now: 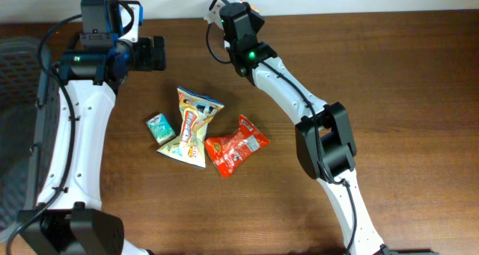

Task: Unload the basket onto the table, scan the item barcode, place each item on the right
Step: 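Lift the orange pack and hold it up to the white scanner, then carry the orange pack right and release it on the table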

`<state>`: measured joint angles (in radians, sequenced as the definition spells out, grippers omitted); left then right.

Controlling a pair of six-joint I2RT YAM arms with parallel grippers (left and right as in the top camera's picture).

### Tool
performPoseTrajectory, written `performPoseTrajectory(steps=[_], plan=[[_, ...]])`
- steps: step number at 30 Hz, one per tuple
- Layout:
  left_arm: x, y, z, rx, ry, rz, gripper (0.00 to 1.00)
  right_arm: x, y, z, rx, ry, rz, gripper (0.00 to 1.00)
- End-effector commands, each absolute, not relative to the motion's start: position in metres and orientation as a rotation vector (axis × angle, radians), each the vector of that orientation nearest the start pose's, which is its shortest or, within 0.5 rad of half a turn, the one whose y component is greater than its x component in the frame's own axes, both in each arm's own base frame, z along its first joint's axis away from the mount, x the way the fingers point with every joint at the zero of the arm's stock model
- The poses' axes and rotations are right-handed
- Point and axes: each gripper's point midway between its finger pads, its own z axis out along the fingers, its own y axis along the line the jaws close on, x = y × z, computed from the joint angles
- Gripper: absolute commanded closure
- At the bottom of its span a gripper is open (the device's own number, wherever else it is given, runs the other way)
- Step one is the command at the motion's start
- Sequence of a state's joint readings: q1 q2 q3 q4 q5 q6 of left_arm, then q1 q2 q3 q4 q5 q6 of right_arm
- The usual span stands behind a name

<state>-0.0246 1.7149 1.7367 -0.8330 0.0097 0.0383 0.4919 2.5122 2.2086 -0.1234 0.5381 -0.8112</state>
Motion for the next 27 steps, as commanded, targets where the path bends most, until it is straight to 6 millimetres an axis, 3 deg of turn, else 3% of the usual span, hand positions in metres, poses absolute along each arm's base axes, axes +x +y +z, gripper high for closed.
performPoseTrajectory(steps=[1, 11, 17, 21, 23, 27], plan=[[0.472, -0.009, 0.261, 0.088, 2.382, 0.014, 0.01, 0.648, 0.249, 0.155, -0.948, 1.777, -0.769, 0.96], [0.472, -0.009, 0.261, 0.088, 2.382, 0.014, 0.01, 0.641, 0.257, 0.159, -0.966, 1.777, -0.765, 0.96], [0.472, -0.009, 0.261, 0.088, 2.382, 0.014, 0.01, 0.620, 0.254, 0.226, -0.803, 1.819, -0.596, 0.96], [0.472, -0.009, 0.261, 0.088, 2.382, 0.014, 0.01, 0.582, 0.244, 0.273, -0.730, 1.920, -0.367, 0.96], [0.472, -0.009, 0.261, 0.088, 2.382, 0.014, 0.01, 0.554, 0.228, 0.296, -0.588, 2.021, -0.213, 0.96], [0.472, -0.009, 0.261, 0.088, 2.382, 0.014, 0.01, 0.489, 0.172, 0.315, -0.193, 2.290, 0.025, 0.95]])
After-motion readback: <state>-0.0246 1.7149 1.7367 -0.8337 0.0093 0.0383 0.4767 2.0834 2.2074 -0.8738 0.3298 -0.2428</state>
